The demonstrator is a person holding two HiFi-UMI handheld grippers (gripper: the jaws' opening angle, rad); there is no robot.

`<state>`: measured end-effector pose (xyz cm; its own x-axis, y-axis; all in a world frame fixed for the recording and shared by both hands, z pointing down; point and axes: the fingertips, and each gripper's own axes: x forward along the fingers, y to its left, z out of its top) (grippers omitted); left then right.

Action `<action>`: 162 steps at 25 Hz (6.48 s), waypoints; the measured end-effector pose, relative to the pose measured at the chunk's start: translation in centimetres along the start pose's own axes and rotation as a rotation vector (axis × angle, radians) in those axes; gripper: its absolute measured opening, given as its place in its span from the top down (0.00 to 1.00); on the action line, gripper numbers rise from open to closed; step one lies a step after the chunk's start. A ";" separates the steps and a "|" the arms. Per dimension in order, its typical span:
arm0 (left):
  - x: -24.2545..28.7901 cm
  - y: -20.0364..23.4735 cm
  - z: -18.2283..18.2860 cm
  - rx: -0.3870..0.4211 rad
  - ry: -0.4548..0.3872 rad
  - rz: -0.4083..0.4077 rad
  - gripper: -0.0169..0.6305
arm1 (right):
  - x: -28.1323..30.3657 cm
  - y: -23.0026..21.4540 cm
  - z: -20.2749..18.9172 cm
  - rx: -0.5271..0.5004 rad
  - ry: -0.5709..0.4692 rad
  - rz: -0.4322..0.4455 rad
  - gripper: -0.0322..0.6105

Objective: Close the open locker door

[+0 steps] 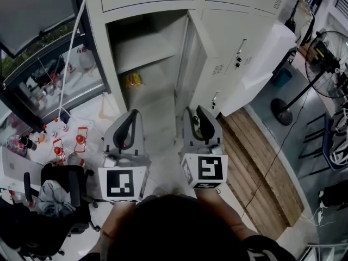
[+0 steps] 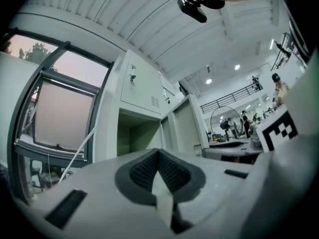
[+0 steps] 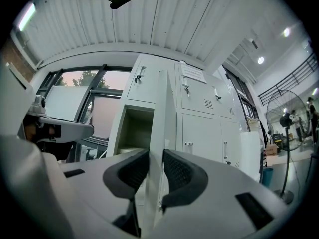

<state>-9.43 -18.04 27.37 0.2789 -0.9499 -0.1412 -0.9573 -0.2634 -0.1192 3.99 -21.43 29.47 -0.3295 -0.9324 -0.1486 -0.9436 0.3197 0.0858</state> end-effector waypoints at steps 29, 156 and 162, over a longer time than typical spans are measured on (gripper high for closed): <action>-2.7 5.6 -1.0 0.005 0.023 0.060 0.98 | 3.4 7.3 0.3 0.015 -0.001 0.066 0.81; 5.1 9.3 -7.2 -0.018 0.236 0.199 0.97 | 15.4 11.0 -2.9 0.086 0.053 0.580 0.90; 4.3 8.5 -5.2 0.027 0.180 0.251 0.97 | 13.2 6.0 -1.9 0.078 0.018 0.473 0.92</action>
<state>-16.79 -25.26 30.90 0.0134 -0.9999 0.0062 -0.9915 -0.0140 -0.1294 -6.00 -32.11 29.90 -0.7233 -0.6841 -0.0936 -0.6901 0.7207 0.0655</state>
